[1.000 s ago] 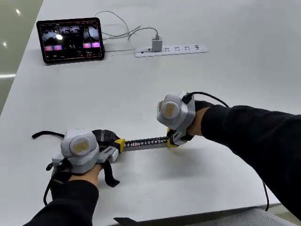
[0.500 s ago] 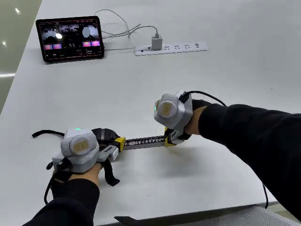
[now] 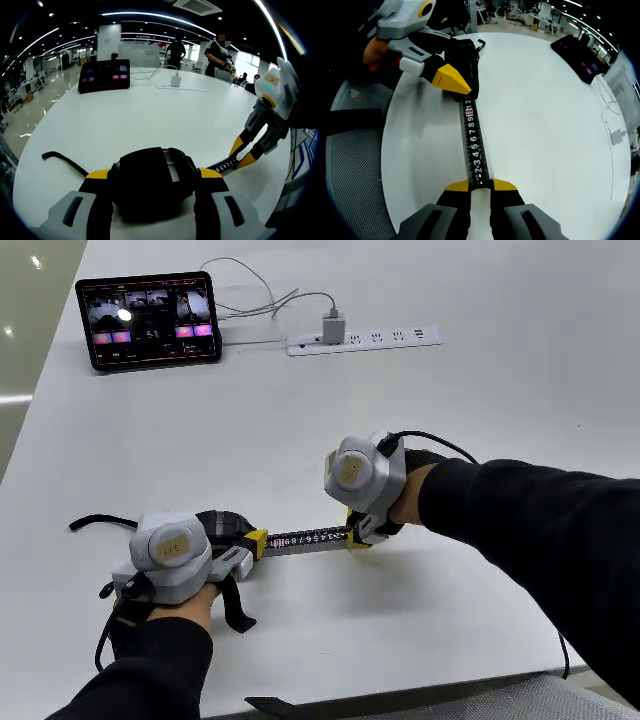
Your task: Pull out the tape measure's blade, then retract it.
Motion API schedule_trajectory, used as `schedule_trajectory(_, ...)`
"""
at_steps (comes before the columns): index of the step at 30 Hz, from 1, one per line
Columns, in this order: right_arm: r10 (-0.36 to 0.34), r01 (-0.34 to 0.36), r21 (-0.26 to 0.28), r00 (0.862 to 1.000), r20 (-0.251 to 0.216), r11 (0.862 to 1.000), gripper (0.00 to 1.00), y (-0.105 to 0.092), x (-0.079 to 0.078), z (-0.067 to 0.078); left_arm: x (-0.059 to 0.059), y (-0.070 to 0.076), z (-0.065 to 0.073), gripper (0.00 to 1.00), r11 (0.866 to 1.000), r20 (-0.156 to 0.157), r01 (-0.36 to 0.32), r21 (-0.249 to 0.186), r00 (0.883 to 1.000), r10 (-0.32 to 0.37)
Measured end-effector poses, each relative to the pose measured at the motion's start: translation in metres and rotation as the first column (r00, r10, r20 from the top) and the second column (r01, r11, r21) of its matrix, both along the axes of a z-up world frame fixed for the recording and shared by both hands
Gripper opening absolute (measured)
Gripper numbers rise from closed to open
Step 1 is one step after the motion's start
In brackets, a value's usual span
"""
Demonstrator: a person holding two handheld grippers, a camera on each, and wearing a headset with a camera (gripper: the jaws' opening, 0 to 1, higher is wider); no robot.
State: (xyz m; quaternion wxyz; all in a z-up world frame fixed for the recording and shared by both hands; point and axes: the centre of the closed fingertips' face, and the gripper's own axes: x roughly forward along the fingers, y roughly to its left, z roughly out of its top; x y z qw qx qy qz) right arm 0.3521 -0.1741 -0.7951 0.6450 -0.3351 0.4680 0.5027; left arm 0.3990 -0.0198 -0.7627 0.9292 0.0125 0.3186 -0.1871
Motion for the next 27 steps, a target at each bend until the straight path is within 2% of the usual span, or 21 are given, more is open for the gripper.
schedule_trajectory(27, 0.019, -0.019, 0.014, 1.0, 0.004, 1.0, 0.09, 0.0099, -0.0002, 0.0005, -0.0012, 0.0003, -0.0001, 0.61, 1.0, -0.006, -0.006, -0.01, 1.0, 0.006)
